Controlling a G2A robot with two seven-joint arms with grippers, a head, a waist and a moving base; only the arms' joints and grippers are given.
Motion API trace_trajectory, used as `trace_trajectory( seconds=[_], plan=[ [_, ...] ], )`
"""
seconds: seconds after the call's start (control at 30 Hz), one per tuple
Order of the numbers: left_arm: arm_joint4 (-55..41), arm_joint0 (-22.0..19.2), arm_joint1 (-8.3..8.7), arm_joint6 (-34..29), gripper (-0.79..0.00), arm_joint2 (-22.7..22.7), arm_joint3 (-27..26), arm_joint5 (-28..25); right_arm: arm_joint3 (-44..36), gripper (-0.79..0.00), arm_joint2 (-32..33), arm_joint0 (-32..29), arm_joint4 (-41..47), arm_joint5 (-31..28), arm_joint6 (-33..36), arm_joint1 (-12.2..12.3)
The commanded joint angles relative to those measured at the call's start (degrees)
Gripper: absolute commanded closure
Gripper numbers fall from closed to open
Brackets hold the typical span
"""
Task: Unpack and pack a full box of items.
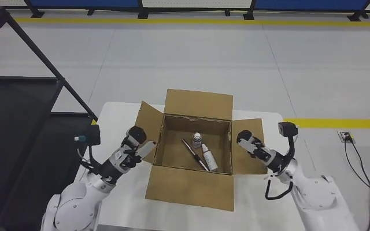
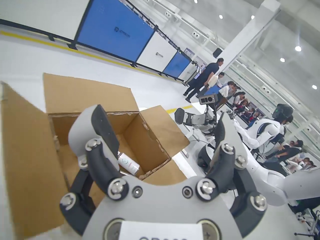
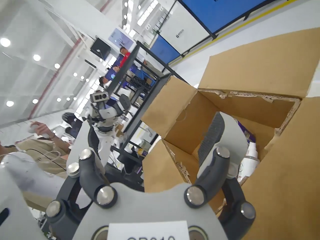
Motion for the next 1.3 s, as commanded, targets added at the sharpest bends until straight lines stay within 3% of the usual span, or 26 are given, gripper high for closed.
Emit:
trace_trajectory(
  seconds=[0.0, 0.1, 0.27, 0.63, 0.8, 1.0, 1.27],
  plan=[
    [-1.81, 3.24, 0.27, 0.99, -0.785, -3.07, -0.1, -1.48, 1.38, -0.785, -4.76, 1.85, -1.28, 1.76, -1.57, -0.67],
    [-5.1, 7.16, 0.6, 2.25, -0.785, -6.77, 0.78, -3.97, 4.21, -0.785, -10.2, 5.14, -10.96, 4.97, -7.73, -1.67],
    [-9.52, 12.03, 1.09, 3.35, -0.785, -11.38, 3.1, -7.87, 7.8, -0.785, -16.43, 8.93, -16.18, 9.32, -13.79, -3.23],
    [-9.52, 12.43, 1.15, 3.13, -0.785, -11.46, 3.12, -8.42, 7.8, -0.785, -16.43, 8.93, -16.18, 9.32, -13.79, -3.23],
    [-13.82, 11.67, 1.32, 0.92, -0.785, -8.65, 3.84, -5.84, 7.05, -0.785, -20.88, 13.32, -22.44, 12.1, -5.56, -3.71],
    [-18.23, 8.81, 1.93, -0.34, -0.785, -9.14, 6.83, -2.5, 12.12, -0.785, -30.44, 23.15, -34.17, 27.56, 1.63, -6.26],
    [-25.05, 9.29, 2.36, 1.05, -0.785, -11.14, 8.7, -1.1, 25.75, -0.785, -38.49, 32.69, -35.41, 31.42, 3.15, -10.52]
  ],
)
